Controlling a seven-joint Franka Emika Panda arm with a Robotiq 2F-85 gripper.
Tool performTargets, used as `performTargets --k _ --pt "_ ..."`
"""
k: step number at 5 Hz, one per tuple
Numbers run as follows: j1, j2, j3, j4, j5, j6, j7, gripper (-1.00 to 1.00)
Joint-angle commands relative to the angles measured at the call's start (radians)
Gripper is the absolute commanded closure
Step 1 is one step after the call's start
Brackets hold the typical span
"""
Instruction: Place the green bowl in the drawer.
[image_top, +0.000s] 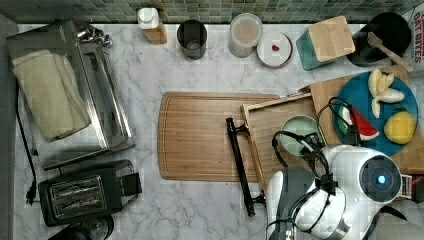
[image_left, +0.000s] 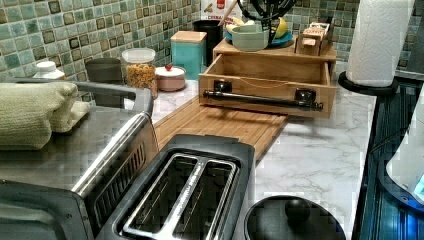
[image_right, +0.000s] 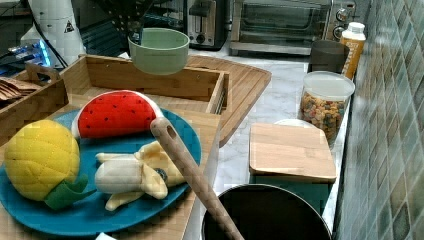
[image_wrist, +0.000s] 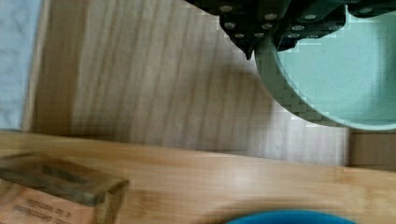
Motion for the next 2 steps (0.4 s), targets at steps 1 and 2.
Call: performTargets --k 1,2 --pt "0.003 0.146 -0.029 0.006 0.042 0.039 -0.178 1.00" --pt "0.001 0.177 -0.011 -0.005 0.057 0.077 -0.148 1.00"
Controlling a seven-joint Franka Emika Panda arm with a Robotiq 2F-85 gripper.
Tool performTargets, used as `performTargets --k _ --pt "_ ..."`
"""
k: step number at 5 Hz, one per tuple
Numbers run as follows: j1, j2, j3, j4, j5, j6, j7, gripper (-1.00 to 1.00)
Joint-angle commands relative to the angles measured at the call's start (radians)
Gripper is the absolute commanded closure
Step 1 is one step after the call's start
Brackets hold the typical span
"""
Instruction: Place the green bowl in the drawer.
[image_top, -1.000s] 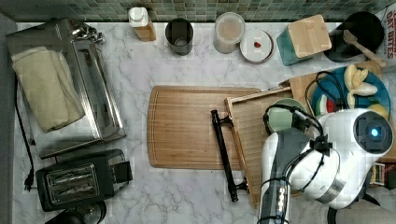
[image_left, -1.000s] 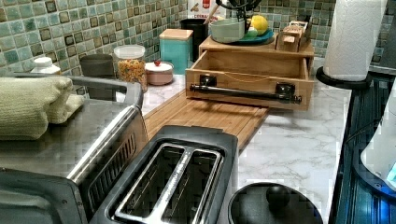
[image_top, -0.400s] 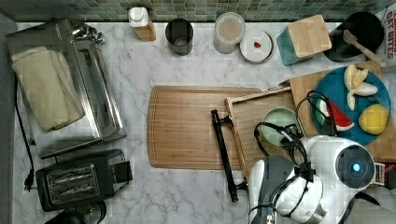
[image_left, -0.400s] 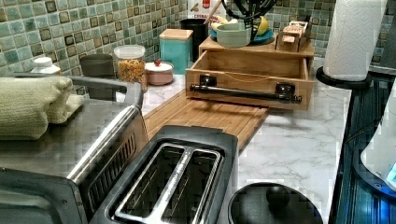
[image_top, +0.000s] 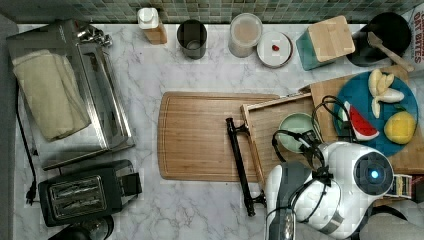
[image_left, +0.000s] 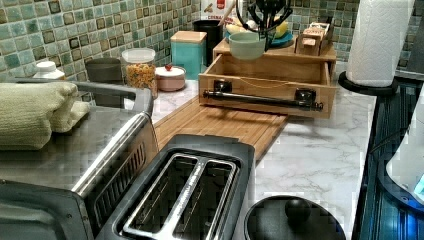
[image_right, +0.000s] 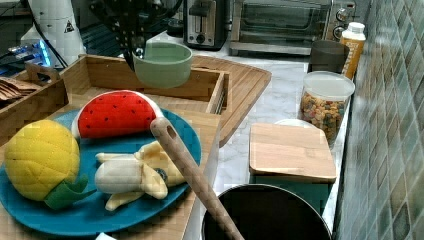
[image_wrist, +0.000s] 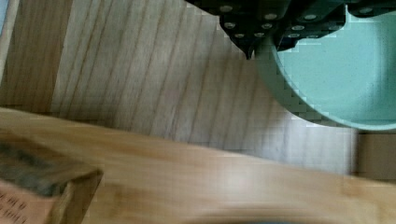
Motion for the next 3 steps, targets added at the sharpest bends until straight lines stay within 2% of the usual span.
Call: performTargets --k 1,3 --pt "-0.003 0.112 -0.004 0.001 -0.011 0.038 0.014 1.00" --pt "-0.006 0.116 -0.014 0.006 -0.047 0.024 0.057 1.00"
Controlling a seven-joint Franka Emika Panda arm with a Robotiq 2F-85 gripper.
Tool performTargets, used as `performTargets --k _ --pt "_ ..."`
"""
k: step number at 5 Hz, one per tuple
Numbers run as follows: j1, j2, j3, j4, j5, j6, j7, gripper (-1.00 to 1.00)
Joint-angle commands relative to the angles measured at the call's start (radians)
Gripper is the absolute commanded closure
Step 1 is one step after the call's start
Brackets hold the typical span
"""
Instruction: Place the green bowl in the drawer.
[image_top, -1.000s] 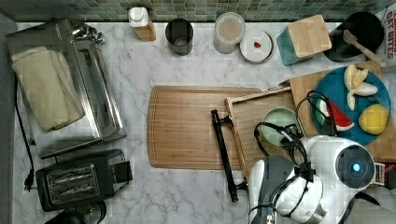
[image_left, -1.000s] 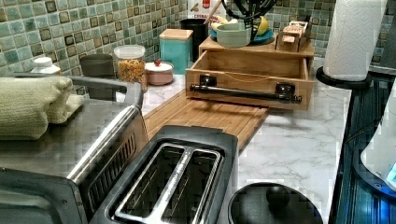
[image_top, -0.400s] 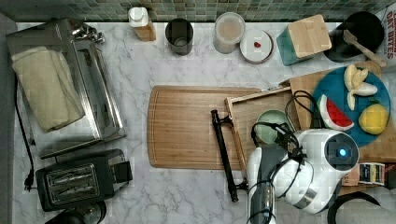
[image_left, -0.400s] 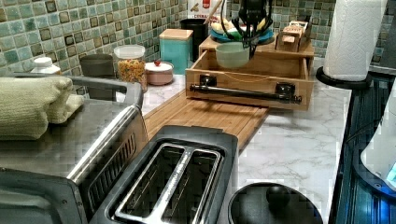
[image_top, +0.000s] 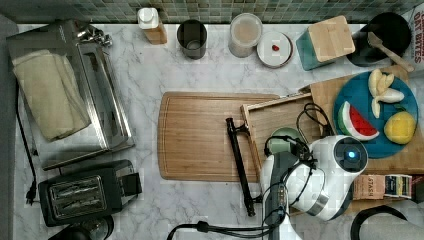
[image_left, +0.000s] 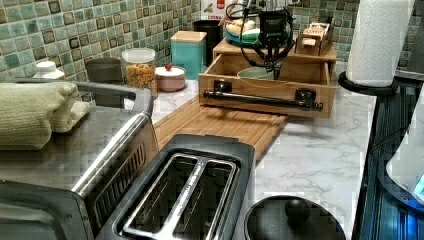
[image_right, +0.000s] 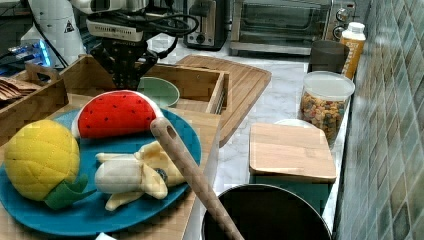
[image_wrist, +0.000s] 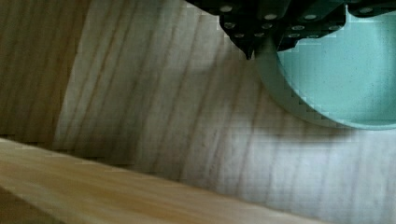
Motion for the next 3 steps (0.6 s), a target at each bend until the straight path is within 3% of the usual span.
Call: performTargets --k 1,3 --pt "-0.010 -0.031 -0.012 0.042 -0.011 0.004 0.048 -1.00" --pt "0.003 -0.072 -0.004 0.055 -0.055 -0.055 0.091 -1.00"
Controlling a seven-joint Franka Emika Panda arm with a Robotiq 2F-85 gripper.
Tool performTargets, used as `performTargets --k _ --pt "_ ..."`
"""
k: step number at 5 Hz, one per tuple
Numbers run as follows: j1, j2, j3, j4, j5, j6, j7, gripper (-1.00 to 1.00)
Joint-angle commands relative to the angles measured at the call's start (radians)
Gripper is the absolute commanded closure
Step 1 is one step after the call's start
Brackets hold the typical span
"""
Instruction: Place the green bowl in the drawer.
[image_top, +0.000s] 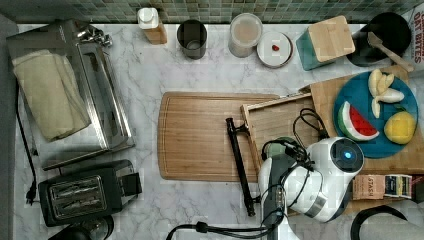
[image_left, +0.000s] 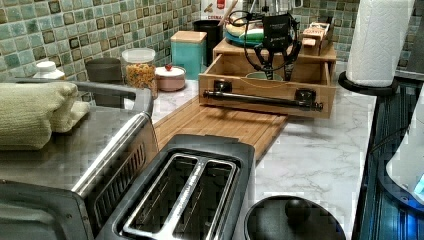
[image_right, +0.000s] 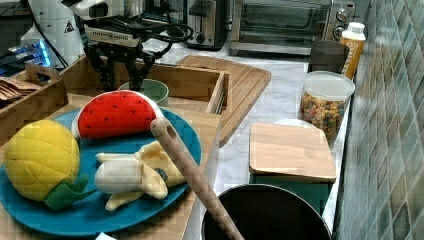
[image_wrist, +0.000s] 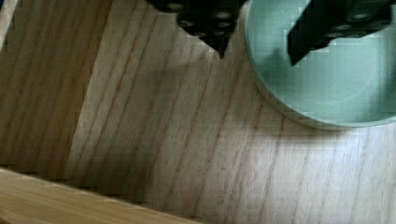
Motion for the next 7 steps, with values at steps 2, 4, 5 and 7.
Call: performTargets --k 2,4,5,7 --pt "0.036 -0.072 -0.038 0.068 -0.051 -0.023 0.076 -1.00" --pt "0.008 -0.072 -0.010 0.068 -0.052 -0.023 0.076 -1.00" --pt "0.011 -0.072 -0.013 0.068 -0.052 -0.023 0.076 -1.00" --pt "0.019 -0.072 -0.020 0.068 -0.052 -0.023 0.076 -1.00"
